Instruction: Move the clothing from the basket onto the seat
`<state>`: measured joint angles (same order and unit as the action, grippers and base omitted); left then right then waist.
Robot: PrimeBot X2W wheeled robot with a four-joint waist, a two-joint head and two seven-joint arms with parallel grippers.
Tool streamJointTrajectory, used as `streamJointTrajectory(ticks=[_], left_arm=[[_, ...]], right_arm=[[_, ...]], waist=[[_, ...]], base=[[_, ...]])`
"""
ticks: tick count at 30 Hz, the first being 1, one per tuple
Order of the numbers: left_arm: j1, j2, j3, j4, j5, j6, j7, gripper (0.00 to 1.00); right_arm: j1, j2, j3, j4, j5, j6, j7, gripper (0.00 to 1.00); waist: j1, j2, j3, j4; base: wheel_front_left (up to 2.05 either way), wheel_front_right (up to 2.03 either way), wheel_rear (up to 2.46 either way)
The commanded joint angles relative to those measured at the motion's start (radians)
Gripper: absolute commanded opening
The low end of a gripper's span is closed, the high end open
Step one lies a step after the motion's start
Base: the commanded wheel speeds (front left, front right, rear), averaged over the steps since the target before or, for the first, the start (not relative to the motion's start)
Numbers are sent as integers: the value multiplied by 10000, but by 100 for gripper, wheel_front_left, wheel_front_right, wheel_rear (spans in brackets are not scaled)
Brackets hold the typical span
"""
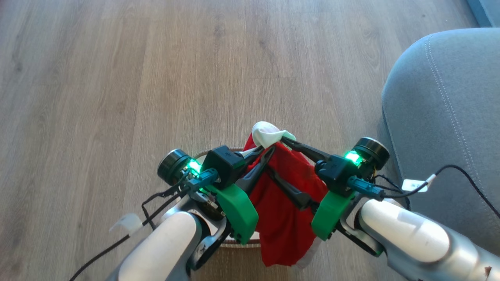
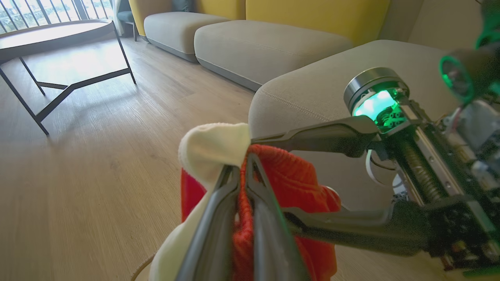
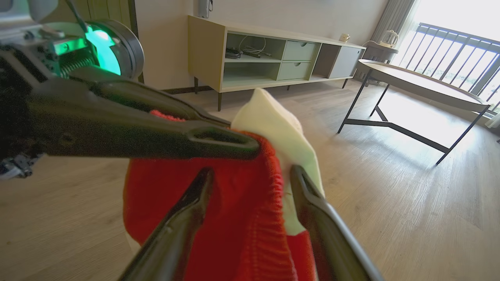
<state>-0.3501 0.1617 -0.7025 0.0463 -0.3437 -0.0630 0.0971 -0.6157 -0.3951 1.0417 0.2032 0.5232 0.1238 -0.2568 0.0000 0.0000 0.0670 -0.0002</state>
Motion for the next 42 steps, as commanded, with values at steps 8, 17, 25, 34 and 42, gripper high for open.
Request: streamJointTrajectory(ticks=[8, 17, 25, 34, 42], left_arm=[[-343, 318, 199, -815, -156, -159, 180, 0], [-339, 308, -90, -1174, -478, -324, 317, 0], [-359, 326, -195, -1390, -705, -375, 391, 0], [-390, 357, -130, -1268, -770, -288, 228, 33], [-355, 341, 5, -850, -788, -147, -179, 100]], right_arm=[[-217, -321, -192, -247, 85, 69, -49, 100], [-196, -353, -148, -181, 163, 69, -49, 100], [-270, -350, 128, -83, 561, 69, -49, 0], [-399, -522, 301, -112, 1024, 69, -49, 0], [-309, -749, 164, -181, 1111, 69, -49, 0]], waist=[[0, 0, -20, 1], [0, 0, 13, 6], [0, 0, 116, 11], [0, 0, 155, -72], [0, 0, 116, -282]], base=[[0, 0, 0], [0, 0, 0], [0, 0, 0], [0, 0, 0], [0, 0, 0]])
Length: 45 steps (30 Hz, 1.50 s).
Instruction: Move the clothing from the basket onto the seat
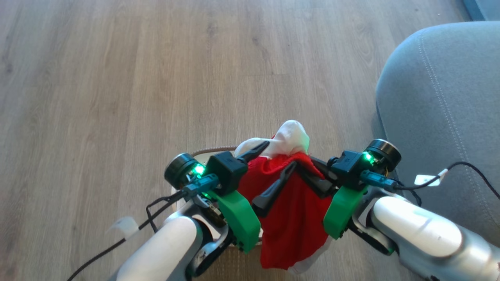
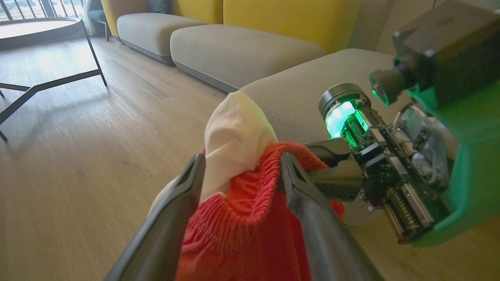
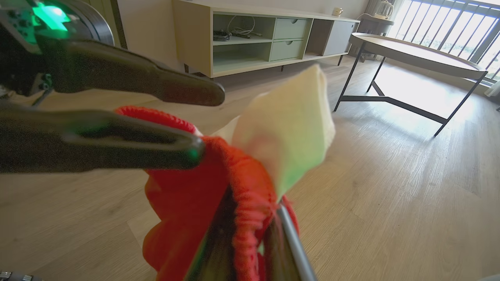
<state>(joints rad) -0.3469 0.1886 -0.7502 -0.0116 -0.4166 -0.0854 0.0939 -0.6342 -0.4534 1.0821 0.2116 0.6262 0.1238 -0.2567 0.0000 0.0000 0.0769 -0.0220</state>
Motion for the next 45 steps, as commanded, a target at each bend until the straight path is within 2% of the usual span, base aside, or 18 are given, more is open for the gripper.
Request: streamJointTrajectory(ticks=[1, 30, 37, 45], left_arm=[[-394, 77, 504, -207, -49, 97, -204, 100], [-302, -36, 192, 396, -130, 211, -805, 100], [-318, -68, 75, 437, -169, 197, -828, 100], [-354, -48, 18, 432, -217, 212, -820, 100]], right_arm=[[-129, -200, -284, -281, 78, 69, -51, 0], [553, -1573, -2242, -1248, -275, 69, -51, 0], [830, -1710, -2584, -1411, -320, 69, -51, 0], [1037, -1800, -2892, -1508, -359, 69, -5, 0]], waist=[[0, 0, 31, -112], [0, 0, 371, -2824], [0, 0, 375, -3083], [0, 0, 316, -3072]], base=[[0, 0, 0], [0, 0, 0], [0, 0, 0], [0, 0, 0]])
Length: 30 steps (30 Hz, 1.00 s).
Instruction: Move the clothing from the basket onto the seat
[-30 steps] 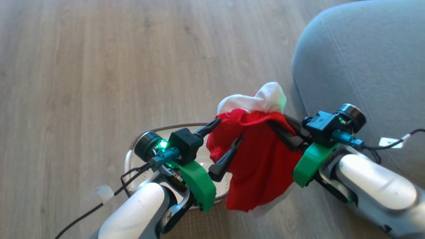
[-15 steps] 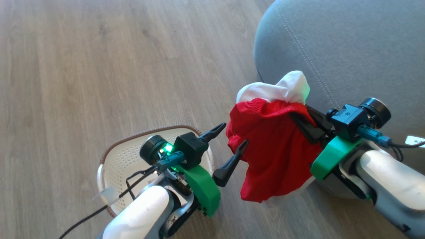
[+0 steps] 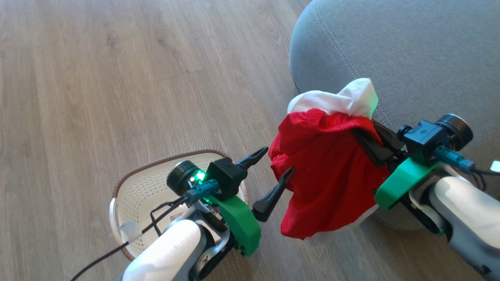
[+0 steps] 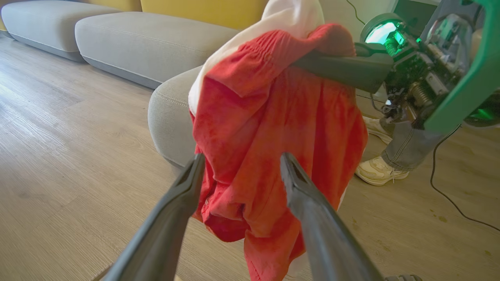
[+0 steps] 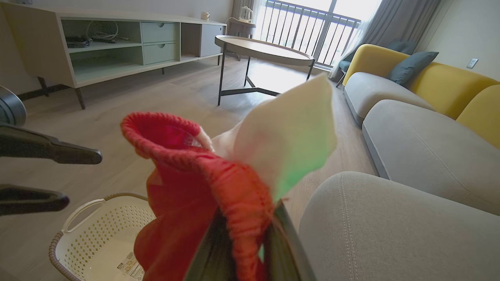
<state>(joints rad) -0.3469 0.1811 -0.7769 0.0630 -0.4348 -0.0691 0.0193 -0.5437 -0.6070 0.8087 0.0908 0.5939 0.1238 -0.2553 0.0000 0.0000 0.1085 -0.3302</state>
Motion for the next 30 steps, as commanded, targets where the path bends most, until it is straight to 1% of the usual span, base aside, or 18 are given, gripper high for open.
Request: streamJointTrajectory(ticks=[1, 10, 15, 18, 22, 27, 29, 30], left_arm=[[-354, 23, 272, -315, -43, 50, -74, 100], [-422, 45, 231, -332, -74, 96, -64, 100], [-531, 87, 213, -419, -29, 115, -25, 100], [-660, 168, 239, -518, 39, 152, 30, 100], [-924, 284, 248, -698, 171, 180, 190, 100], [-1420, 521, 301, -996, 376, 169, 520, 100], [-1665, 650, 351, -1145, 476, 163, 675, 100], [-1891, 755, 391, -1270, 555, 145, 808, 100]], right_arm=[[148, -272, -187, -311, -43, 69, -10, 0], [245, -273, -490, -454, -103, 69, 53, 0], [314, -246, -795, -517, -148, 69, 37, 0], [294, -158, -1054, -609, -245, 69, 22, 0], [204, -24, -1623, -719, -375, 69, -8, 0], [-151, 201, -2573, -878, -668, 69, -41, 0], [-441, 311, -3059, -905, -722, 69, -49, 0], [-771, 406, -3569, -869, -767, 69, -55, 0]], waist=[[0, 0, -3, 21], [0, 0, 105, 138], [0, 0, 398, 208], [0, 0, 765, 204], [0, 0, 1494, 136], [0, 0, 2681, -5], [0, 0, 3221, -72], [0, 0, 3672, -124]], base=[[0, 0, 0], [0, 0, 0], [0, 0, 0], [0, 0, 0], [0, 0, 0], [0, 0, 0], [0, 0, 0], [0, 0, 0]])
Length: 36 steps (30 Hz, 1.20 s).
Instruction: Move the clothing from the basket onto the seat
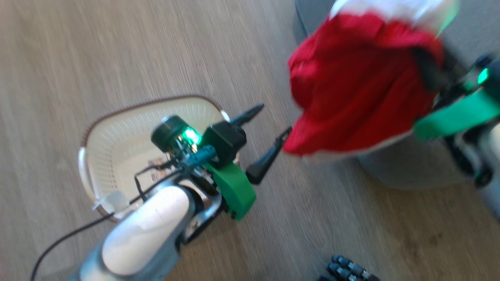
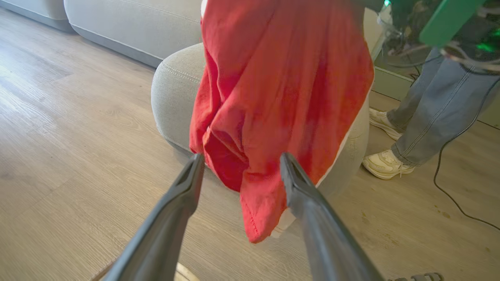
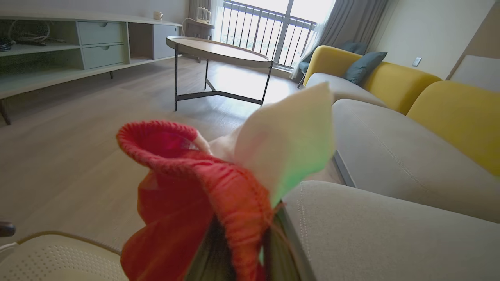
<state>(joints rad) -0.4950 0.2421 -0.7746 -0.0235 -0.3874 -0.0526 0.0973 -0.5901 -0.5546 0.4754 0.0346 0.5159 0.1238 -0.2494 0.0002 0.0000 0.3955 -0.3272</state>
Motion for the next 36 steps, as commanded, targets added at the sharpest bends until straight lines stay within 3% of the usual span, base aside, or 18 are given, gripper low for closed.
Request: streamJointTrajectory(ticks=[1, 9, 17, 21, 30, 36], left_arm=[[-510, 193, 386, -465, 118, -25, 83, 100], [-1057, 411, 512, -696, 181, -104, 260, 100], [-1139, 107, 504, -501, 8, -65, -97, 100], [-1036, 20, 475, -496, -46, 27, -195, 100], [-1333, 111, 394, -863, 118, 74, 71, 100], [-1588, 401, 547, -1322, 260, 217, 434, 100]], right_arm=[[-481, -50, -497, -286, 112, 69, -117, 0], [-2677, -375, -2423, 650, 985, 69, 82, 0], [-5646, -1344, -4226, 2960, 1447, 69, 1343, 0], [-6683, -1505, -4872, 4012, 1263, 69, 1958, 0], [-7655, -2103, -6573, 5224, 836, 69, 2282, 0], [-7170, -2117, -8308, 6344, 432, 69, 1751, 0]], waist=[[-2, 0, 999, -186], [-2, 0, 2007, -316], [-2, 0, 2156, 134], [-2, 0, 2331, 358], [-2, 0, 3408, 731], [-2, 0, 4532, 639]], base=[[0, 0, 0], [0, 0, 0], [0, 0, 0], [0, 0, 0], [0, 0, 0], [0, 0, 0]])
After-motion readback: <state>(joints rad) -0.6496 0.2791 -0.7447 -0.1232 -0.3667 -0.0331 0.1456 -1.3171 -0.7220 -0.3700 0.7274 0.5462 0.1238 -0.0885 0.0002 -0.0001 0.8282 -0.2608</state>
